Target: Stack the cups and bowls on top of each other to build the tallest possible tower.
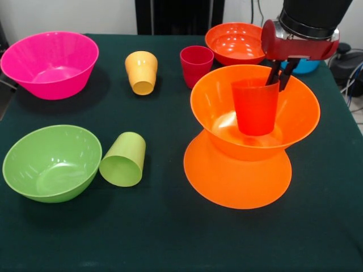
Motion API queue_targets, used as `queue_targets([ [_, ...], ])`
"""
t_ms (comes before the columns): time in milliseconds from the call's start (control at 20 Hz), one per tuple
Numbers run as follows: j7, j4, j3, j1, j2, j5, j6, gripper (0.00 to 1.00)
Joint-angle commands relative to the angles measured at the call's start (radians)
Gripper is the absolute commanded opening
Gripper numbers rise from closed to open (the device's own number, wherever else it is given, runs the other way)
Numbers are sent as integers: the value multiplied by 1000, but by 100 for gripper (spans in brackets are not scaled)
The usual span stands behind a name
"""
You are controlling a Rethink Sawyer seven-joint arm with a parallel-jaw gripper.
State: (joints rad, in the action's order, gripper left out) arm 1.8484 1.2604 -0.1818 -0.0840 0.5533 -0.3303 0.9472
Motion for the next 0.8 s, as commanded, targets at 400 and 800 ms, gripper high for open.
queue_targets([
  [400,60,84,-21,-3,-5,2,-69,0],
  [800,58,88,-19,-5,-3,0,-73,0],
])
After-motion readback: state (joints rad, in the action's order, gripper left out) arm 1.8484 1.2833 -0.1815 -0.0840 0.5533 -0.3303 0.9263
